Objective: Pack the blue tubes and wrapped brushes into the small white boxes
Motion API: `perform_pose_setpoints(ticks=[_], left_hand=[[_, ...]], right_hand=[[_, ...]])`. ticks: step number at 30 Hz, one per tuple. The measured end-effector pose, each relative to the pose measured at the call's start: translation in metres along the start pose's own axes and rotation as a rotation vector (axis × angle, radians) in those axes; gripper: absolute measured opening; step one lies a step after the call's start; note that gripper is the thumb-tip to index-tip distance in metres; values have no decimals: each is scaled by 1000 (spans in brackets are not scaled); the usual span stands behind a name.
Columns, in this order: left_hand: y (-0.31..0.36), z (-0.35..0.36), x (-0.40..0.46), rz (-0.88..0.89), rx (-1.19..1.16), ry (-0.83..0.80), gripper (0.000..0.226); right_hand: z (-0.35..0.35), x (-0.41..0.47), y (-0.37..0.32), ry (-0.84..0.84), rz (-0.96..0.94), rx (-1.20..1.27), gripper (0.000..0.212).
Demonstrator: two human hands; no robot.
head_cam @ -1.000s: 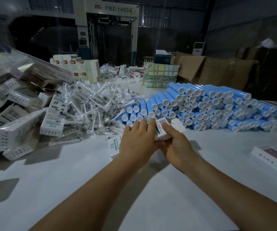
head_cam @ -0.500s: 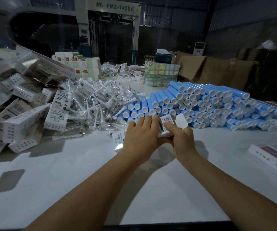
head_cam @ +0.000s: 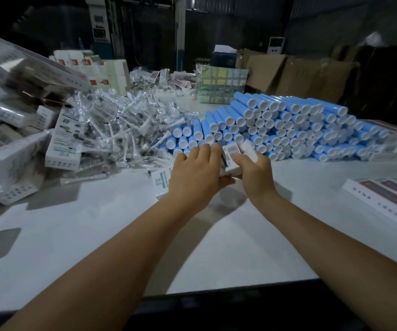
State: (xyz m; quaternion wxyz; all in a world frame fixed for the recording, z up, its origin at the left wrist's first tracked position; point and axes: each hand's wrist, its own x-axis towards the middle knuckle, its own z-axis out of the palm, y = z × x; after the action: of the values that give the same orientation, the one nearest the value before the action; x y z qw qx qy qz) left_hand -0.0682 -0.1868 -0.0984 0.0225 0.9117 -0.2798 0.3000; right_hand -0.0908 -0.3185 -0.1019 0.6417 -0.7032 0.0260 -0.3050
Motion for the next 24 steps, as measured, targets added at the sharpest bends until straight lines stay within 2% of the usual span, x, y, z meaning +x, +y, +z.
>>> perform_pose_setpoints(ticks=[2,3,6,8,10,13,15,19,24], left_hand=[[-1,2,-3,17,35,-6,81],[-1,3,-3,20,40,-4,80],[-2,4,-4,36,47,-5,77],[-2,6,-5,48,56,-22,78],[-3,7,-5,57,75,-44,82],[-9,10,-5,40,101,-28,77],[-13,9,-4,13,91,-15,81],[-13,7,-2,20,116,-25,86],[-14,5,-2,24,47,9,79]], right_hand=[[-2,-2,2,-67,-214,-409,30],[-2,-3,3,-101,-274,-536,33],[-2,-4,3,-151,-336,-699,32],[-3,-7,2,-173,-282,-691,35],[-2,-11,-1,-206,-131,-526,42],[1,-9,-8,-295,235,78,51],[1,-4,-11,-310,347,324,52],[2,0,-7,-262,339,370,28],[0,3,-6,-205,348,443,26]])
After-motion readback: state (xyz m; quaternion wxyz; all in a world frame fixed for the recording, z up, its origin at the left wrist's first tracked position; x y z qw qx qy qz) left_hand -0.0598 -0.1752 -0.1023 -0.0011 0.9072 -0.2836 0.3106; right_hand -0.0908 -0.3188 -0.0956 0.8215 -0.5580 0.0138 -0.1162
